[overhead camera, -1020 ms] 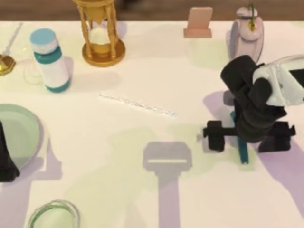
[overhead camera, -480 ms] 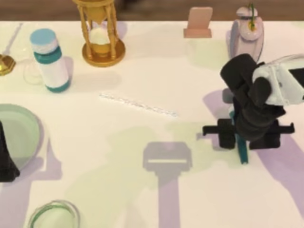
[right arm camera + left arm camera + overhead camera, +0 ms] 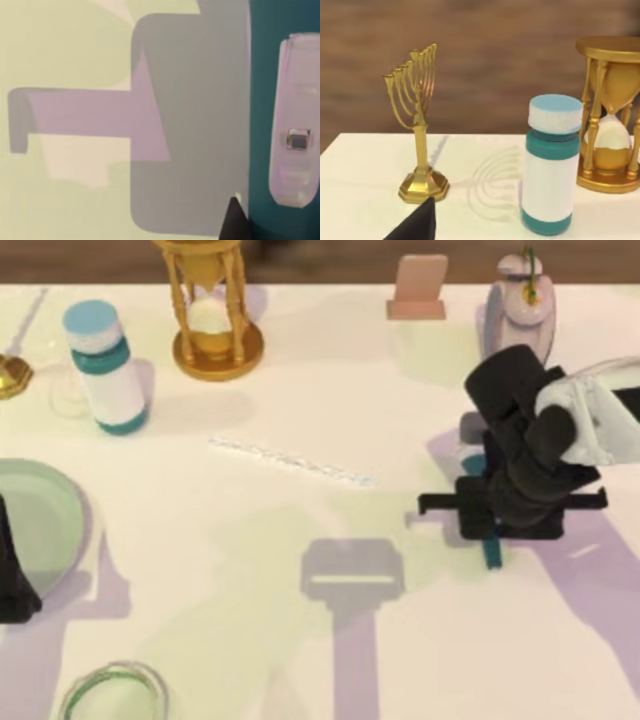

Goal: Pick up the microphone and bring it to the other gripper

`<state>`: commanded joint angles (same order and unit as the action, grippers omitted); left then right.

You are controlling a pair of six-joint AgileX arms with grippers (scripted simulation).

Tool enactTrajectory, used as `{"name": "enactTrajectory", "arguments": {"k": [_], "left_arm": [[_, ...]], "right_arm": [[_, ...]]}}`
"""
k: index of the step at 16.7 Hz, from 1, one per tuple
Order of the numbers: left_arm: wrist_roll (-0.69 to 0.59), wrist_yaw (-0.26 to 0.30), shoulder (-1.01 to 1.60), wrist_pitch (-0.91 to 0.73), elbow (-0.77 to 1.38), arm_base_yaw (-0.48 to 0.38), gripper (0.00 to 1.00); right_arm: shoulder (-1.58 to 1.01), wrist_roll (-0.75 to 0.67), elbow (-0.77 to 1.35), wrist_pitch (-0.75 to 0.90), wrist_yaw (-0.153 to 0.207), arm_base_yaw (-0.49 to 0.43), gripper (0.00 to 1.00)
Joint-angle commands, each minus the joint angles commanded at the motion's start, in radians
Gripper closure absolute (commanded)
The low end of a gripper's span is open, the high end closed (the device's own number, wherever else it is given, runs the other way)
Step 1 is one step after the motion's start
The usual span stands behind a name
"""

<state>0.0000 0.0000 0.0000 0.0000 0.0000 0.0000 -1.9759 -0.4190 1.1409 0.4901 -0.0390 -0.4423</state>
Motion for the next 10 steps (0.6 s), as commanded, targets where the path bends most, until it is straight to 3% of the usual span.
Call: {"name": "enactTrajectory", "arguments": {"k": [4, 10], "left_arm": [[0.000, 0.000, 0.000, 0.000, 0.000, 0.000, 0.00], [0.000, 0.000, 0.000, 0.000, 0.000, 0.000, 0.00]], "right_arm": [[0.049, 0.071, -0.058, -0.244, 0.068, -0.001, 1.00], [0.158, 0.216, -0.208, -0.767, 0.206, -0.001, 1.00]]}}
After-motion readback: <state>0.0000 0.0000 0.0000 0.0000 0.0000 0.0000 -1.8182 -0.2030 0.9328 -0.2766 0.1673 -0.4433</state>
